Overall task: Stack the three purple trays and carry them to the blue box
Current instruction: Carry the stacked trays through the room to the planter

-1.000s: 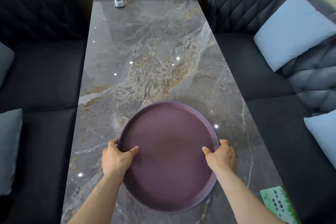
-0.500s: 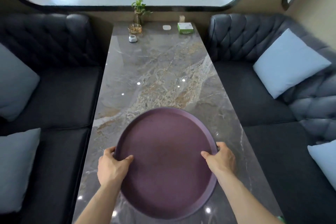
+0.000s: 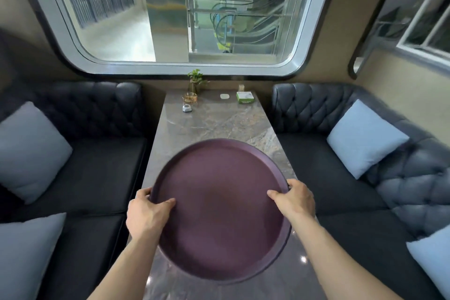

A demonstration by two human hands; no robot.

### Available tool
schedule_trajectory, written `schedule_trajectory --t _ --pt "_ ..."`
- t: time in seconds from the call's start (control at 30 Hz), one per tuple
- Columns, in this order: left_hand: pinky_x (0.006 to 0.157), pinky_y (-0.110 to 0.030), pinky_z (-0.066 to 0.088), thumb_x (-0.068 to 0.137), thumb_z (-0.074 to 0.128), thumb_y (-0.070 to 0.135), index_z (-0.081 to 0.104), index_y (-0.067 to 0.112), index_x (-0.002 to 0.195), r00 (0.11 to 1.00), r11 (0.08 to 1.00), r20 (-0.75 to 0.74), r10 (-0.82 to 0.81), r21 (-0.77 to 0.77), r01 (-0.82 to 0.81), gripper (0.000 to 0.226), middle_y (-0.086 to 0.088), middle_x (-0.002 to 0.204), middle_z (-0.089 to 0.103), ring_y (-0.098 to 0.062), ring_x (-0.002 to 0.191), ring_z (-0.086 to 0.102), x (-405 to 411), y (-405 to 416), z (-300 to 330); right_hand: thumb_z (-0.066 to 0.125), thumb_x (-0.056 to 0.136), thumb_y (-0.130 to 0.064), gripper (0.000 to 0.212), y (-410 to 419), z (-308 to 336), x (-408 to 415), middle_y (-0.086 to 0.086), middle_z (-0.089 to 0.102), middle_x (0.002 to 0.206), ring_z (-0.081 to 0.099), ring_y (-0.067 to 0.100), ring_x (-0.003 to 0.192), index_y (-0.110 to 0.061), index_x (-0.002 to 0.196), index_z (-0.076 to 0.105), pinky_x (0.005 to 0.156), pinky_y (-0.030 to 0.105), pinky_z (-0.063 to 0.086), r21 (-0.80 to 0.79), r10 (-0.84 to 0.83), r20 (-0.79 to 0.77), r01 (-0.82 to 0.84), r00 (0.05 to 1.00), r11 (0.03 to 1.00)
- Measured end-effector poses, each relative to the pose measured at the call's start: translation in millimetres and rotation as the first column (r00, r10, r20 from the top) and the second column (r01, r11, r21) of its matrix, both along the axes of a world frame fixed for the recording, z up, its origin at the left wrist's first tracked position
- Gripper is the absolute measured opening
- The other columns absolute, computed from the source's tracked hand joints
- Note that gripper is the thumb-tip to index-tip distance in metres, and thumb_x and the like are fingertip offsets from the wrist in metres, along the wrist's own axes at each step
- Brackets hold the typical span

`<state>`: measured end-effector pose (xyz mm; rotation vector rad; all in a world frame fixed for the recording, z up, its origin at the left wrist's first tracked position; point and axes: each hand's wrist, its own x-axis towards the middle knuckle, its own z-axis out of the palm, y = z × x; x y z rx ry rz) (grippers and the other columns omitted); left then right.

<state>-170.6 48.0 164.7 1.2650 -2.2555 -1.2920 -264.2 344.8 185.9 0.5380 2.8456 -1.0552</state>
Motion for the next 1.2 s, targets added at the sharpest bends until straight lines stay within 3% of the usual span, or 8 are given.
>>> schedule_trajectory --t 0.13,0.23,0.63,0.87,1.03,1.2 --pt "0.083 -0.039 0.049 0.059 0.083 0.037 0.064 0.025 0.121 0.998 1.0 -0.064 -0.018 -0.005 0.018 0.066 -0.001 0.109 0.07 -0.029 0.1 0.066 9.2 -11.0 38.7 0.08 0.074 -0.042 0.045 -6.6 42.5 17.8 0.005 0.071 0.11 0.064 0.03 0.104 -0.017 0.11 0.069 0.083 0.034 0.051 -0.002 -0.02 -0.088 0.02 0.996 1.0" --pt "0.084 -0.039 0.05 0.058 0.082 0.037 0.064 0.026 0.12 0.994 0.999 -0.102 -0.042 -0.012 0.041 0.066 0.002 0.109 0.071 -0.027 0.1 0.066 24.1 -20.1 68.2 0.079 0.076 -0.04 0.028 -9.9 71.5 38.8 0.002 0.072 0.097 0.063 0.026 0.085 -0.019 0.093 0.07 0.074 0.033 0.051 -0.012 -0.034 -0.122 0.033 0.992 0.999" --pt "0.082 -0.037 0.051 0.058 0.082 0.04 0.067 0.025 0.116 0.954 0.973 -0.189 -0.23 -0.063 0.222 0.063 0.001 0.103 0.072 -0.028 0.099 0.066 77.3 -9.2 136.5 0.077 0.077 -0.036 0.023 15.6 136.8 142.2 0.002 0.069 0.082 0.064 0.027 0.078 -0.015 0.079 0.069 0.068 0.032 0.052 -0.017 -0.163 -0.218 0.163 0.962 0.987" --pt "0.09 -0.042 0.052 0.059 0.083 0.038 0.066 0.022 0.12 0.889 0.911 -0.202 -0.411 -0.05 0.409 0.065 -0.004 0.111 0.072 -0.03 0.104 0.065 86.4 58.7 147.3 0.076 0.075 -0.038 0.019 83.3 147.7 210.1 -0.004 0.069 0.076 0.065 0.024 0.073 -0.02 0.077 0.069 0.058 0.029 0.046 -0.013 -0.326 -0.25 0.334 0.912 0.943" --pt "0.089 -0.042 0.052 0.061 0.083 0.037 0.069 0.022 0.114 0.801 0.827 -0.22 -0.557 -0.058 0.56 0.058 -0.004 0.11 0.073 -0.032 0.106 0.065 96.4 135.2 156.8 0.075 0.076 -0.039 0.021 150.0 158.1 273.9 -0.002 0.068 0.081 0.064 0.025 0.078 -0.021 0.084 0.07 0.068 0.032 0.053 -0.013 -0.48 -0.254 0.493 0.84 0.87" --pt "0.076 -0.036 0.049 0.06 0.084 0.035 0.071 0.024 0.111 0.664 0.696 -0.235 -0.71 -0.087 0.713 0.054 -0.002 0.095 0.073 -0.033 0.099 0.067 132.0 235.1 167.9 0.074 0.074 -0.038 0.023 227.8 168.2 370.0 -0.003 0.07 0.082 0.062 0.022 0.079 -0.02 0.089 0.073 0.066 0.028 0.045 -0.021 -0.633 -0.272 0.653 0.725 0.757"
